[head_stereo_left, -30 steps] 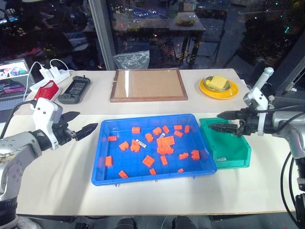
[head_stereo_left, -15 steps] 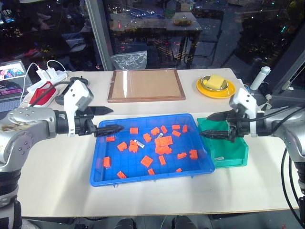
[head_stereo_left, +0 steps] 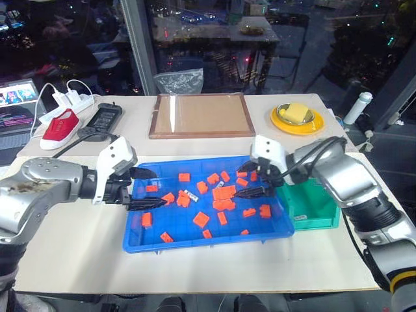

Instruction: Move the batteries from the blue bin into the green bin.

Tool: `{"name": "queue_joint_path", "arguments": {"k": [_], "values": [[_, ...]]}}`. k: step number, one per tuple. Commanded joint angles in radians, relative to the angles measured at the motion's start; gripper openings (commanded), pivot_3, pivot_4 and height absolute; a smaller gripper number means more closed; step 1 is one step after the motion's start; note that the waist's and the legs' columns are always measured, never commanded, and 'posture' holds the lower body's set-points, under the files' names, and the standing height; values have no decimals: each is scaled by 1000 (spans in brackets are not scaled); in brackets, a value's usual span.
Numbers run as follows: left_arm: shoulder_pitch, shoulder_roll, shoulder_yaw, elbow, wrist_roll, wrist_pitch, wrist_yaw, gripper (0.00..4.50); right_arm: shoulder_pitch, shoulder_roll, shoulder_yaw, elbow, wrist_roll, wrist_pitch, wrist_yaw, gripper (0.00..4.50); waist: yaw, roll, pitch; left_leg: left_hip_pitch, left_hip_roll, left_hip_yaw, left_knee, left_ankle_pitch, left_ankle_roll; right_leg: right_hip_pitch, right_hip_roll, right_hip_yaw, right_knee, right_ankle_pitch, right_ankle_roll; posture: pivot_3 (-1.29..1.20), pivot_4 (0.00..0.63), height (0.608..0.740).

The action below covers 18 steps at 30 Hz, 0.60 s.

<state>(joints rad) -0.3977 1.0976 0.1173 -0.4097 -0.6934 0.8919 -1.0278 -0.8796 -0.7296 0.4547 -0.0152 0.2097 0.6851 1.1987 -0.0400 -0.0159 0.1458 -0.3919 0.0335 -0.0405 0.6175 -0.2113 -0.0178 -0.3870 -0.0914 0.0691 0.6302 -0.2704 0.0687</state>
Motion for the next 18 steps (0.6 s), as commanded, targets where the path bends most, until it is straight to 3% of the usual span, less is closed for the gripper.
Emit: {"name": "queue_joint_path", "arguments": {"k": [1,9,17,18], "values": [[31,11,68,-70,-25,13,21,4500,7,18,25,-3,-22,-38,45,3591,0,0,0,0,0,0,0,0,0,0,0,0,0,0,0,0,150,736],[44,0,79,-85,-38,21,56,4500,31,73,55,23,-66,-64,47,892,-3,0,0,1,0,0,0,0,0,0,0,0,0,0,0,0,150,736],[46,-5,77,-92,-51,27,74,4500,8,95,19,52,-75,-35,33,892,-3,0,0,1,0,0,0,0,0,0,1,0,0,0,0,0,150,736],[47,-5,77,-93,-53,28,76,4500,6,96,8,44,-63,-17,35,1126,-3,0,0,1,0,0,0,0,0,0,1,0,0,0,0,0,150,736]]}}
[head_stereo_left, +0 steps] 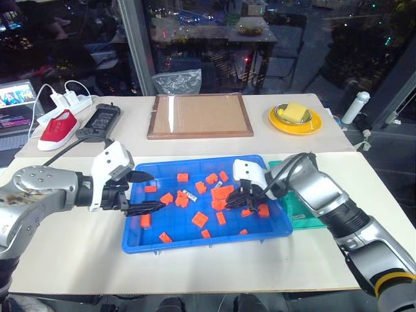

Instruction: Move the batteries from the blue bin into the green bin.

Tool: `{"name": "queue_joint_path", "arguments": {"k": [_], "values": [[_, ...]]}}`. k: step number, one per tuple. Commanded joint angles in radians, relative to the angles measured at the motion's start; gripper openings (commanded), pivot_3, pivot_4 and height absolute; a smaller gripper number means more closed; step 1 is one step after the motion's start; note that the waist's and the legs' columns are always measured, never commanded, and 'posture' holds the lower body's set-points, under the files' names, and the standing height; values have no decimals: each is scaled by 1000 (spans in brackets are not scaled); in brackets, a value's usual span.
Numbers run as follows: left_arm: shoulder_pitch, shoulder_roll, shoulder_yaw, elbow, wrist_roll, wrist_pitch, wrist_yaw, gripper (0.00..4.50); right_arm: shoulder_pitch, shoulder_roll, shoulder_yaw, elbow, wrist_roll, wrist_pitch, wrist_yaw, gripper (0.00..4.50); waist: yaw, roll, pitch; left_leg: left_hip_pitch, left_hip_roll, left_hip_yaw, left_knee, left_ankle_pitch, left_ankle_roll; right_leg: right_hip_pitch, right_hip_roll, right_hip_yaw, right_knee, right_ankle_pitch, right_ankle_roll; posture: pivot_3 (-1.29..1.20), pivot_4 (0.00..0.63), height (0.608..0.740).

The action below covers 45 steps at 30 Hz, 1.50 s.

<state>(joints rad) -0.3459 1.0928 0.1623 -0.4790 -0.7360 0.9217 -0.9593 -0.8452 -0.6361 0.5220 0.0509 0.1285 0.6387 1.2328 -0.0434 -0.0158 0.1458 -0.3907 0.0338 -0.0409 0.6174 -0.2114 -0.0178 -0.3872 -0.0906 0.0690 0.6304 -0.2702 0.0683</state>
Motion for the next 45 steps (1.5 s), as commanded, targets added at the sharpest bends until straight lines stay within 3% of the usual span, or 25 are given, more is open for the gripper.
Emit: {"name": "queue_joint_path", "arguments": {"k": [1,7,17,21,26,31,37,45], "values": [[-3,0,33,-24,-12,-2,10,4500,-29,3,-65,-30,25,37,3,1392,0,0,0,0,0,0,0,0,0,0,0,0,0,0,0,0,150,736],[10,-2,46,-29,-28,2,19,4500,-27,22,-61,-28,4,10,-20,3200,-2,0,0,0,0,0,0,0,0,0,0,0,0,0,0,0,150,736],[28,2,65,-57,-38,14,43,4500,-12,22,-7,43,-67,-60,11,3200,-1,0,0,0,0,0,0,0,0,0,0,0,0,0,0,0,150,736],[30,10,60,-49,-16,9,53,4500,2,29,-3,68,-77,-71,26,2173,-1,0,0,0,0,0,0,0,0,0,0,0,0,0,0,0,150,736],[20,11,55,-40,-13,3,45,4500,7,38,-5,97,-93,-91,26,469,-2,0,0,0,0,0,0,0,0,0,0,0,0,0,0,0,150,736],[18,8,45,-33,-8,-4,37,4500,11,4,-75,23,-18,-33,76,439,0,0,0,0,0,0,0,0,0,0,0,0,0,0,0,0,150,736],[12,6,30,-19,3,-18,25,4500,64,-125,-72,-139,57,21,215,439,4,0,0,0,0,0,0,0,0,1,0,0,0,0,0,0,150,736],[6,0,9,-6,33,-48,21,4500,83,-172,-16,-82,-52,-63,189,439,-2,0,0,1,0,0,0,0,0,0,0,0,-1,0,0,0,150,736]]}}
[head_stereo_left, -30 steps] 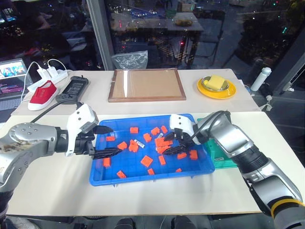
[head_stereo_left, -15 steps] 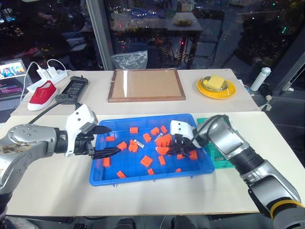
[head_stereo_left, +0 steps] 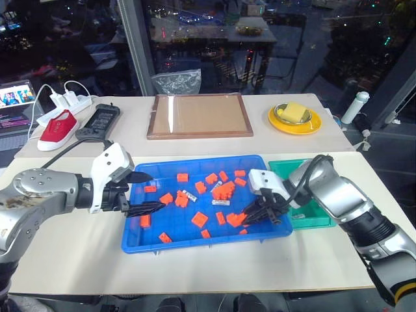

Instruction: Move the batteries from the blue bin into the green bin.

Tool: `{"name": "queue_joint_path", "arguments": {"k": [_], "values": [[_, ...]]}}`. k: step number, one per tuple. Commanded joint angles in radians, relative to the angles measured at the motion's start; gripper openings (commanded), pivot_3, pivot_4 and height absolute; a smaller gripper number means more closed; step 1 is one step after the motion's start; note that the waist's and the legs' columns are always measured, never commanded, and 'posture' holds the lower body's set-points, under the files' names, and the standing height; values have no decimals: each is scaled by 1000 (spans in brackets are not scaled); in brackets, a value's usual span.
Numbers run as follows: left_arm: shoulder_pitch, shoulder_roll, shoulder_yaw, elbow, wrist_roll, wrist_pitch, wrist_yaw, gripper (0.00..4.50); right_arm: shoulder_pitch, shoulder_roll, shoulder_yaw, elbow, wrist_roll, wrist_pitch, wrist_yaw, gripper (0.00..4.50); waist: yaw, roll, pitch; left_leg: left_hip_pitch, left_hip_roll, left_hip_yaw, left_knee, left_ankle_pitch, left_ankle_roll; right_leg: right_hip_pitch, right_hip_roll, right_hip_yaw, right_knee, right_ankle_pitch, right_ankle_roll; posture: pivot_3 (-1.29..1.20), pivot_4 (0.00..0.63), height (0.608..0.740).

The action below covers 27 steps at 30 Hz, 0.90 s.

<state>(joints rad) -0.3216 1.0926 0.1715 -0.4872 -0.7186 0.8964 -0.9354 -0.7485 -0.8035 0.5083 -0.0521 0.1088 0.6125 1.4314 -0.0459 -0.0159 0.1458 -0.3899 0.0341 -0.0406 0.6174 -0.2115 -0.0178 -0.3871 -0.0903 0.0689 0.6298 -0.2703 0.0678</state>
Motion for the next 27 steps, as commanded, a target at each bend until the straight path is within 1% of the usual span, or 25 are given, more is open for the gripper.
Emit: {"name": "queue_joint_path", "arguments": {"k": [1,3,4,5,6,8,10,11,16,20,23,24,25,26,27], "values": [[-16,0,0,1,16,-22,-3,4500,-17,-4,-11,32,-29,-35,-5,439,1,0,0,0,0,0,0,0,0,0,0,0,0,0,0,0,150,736],[-1,6,9,-2,3,-6,-13,4500,-33,-10,-39,48,-10,-41,17,1442,3,0,0,0,0,0,0,0,0,0,0,0,0,0,0,0,150,736],[14,14,14,-7,2,-7,-23,4500,-39,-21,-49,49,0,-44,34,1709,4,0,0,-1,0,0,0,0,0,0,0,0,0,0,0,0,150,736],[25,19,19,-12,0,-6,-29,4500,-44,-29,-59,48,9,-50,50,2096,4,0,0,-1,0,0,0,0,0,0,-1,0,0,0,0,0,150,736],[33,21,23,-16,0,-6,-32,4500,-49,-31,-71,45,21,-53,58,2324,4,0,0,-1,0,0,0,0,0,0,-1,0,0,0,0,0,150,736],[41,22,29,-19,2,-5,-31,4500,-60,-23,-92,43,38,-56,60,3098,4,0,0,-1,0,0,0,0,0,0,0,0,0,0,0,0,150,736],[42,21,30,-21,2,-6,-30,4500,-72,-2,-101,44,31,-86,43,3696,3,0,0,-1,0,0,0,0,0,0,0,0,0,0,0,0,150,736],[41,21,30,-21,2,-6,-29,4500,-75,6,-103,44,29,-98,37,3696,0,0,0,0,0,0,0,0,0,0,0,0,0,0,0,0,150,736],[30,8,27,-14,16,3,8,4500,-116,144,-96,128,-15,-135,-94,3696,-3,0,0,0,1,0,0,0,0,0,0,0,0,0,0,0,150,736],[21,6,28,-7,12,0,15,4500,-124,187,-70,153,-33,-128,-95,3696,10,0,0,-1,0,0,0,0,0,0,0,0,1,0,0,0,150,736],[16,9,30,-7,11,-3,17,4500,-131,215,-49,178,-50,-124,-100,3696,8,0,0,-1,0,0,0,0,0,0,0,0,1,0,-1,0,150,736],[14,9,33,-7,10,-2,20,4500,-133,223,-43,189,-60,-126,-104,3165,8,0,0,-1,0,0,0,0,0,0,0,0,1,0,-1,0,150,736],[13,10,36,-8,8,0,22,4500,-136,229,-41,196,-67,-129,-106,3044,7,0,0,-1,0,0,0,0,0,0,0,0,1,0,-1,0,150,736],[12,10,37,-8,7,2,23,4500,-137,232,-40,201,-71,-131,-107,2761,6,0,0,-1,0,0,0,0,0,0,0,0,1,0,-1,0,150,736],[15,11,40,-11,5,4,23,4500,-140,236,-41,206,-75,-131,-110,2347,5,0,0,-1,0,0,0,0,0,0,0,0,1,0,-1,0,150,736]]}}
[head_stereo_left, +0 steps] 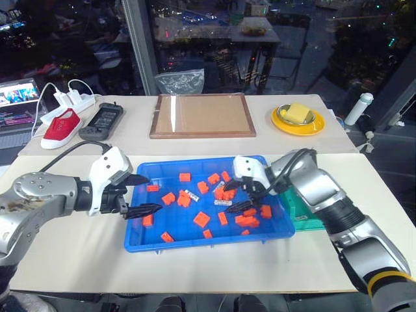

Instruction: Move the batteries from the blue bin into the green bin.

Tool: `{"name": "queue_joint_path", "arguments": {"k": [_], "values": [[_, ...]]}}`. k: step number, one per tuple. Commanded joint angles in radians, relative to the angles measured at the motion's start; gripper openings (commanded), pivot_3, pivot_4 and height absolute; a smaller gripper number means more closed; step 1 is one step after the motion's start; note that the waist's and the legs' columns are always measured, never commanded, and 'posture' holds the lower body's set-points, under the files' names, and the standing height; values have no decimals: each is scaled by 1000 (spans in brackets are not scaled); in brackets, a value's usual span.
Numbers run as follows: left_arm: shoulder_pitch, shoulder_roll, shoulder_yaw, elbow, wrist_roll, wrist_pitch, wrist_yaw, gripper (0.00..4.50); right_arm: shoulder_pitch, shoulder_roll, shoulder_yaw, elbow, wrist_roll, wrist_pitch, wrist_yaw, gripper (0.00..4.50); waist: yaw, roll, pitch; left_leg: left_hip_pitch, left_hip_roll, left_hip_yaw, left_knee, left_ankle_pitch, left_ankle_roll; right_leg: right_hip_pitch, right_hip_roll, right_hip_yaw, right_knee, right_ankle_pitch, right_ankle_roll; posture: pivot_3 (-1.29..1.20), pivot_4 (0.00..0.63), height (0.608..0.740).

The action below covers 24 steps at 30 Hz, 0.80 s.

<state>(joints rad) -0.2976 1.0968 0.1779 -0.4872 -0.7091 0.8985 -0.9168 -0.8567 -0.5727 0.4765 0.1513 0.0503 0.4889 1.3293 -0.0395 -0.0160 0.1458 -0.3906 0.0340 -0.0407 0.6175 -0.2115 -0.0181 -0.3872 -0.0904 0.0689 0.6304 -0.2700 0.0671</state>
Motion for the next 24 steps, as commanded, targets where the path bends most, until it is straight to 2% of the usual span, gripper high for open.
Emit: {"name": "queue_joint_path", "arguments": {"k": [1,4,14,24], "values": [[-6,8,37,-14,-6,4,5,4500,-34,9,-9,7,-19,-7,-11,2112,-2,0,0,0,0,0,0,0,0,0,0,0,0,0,0,0,150,736],[2,10,44,-21,-10,7,8,4500,-36,17,-10,18,-28,-11,-18,1138,-5,0,0,0,0,0,0,0,0,0,0,0,0,0,0,0,150,736],[6,12,43,-23,-5,14,8,4500,-28,80,7,126,-100,-48,-107,1138,-5,0,0,1,0,0,0,0,0,0,0,0,0,0,0,0,150,736],[-2,12,40,-25,-6,12,2,4500,5,76,20,116,-117,-40,-94,1138,-5,0,0,1,0,0,0,0,0,0,0,0,0,0,0,0,150,736]]}}
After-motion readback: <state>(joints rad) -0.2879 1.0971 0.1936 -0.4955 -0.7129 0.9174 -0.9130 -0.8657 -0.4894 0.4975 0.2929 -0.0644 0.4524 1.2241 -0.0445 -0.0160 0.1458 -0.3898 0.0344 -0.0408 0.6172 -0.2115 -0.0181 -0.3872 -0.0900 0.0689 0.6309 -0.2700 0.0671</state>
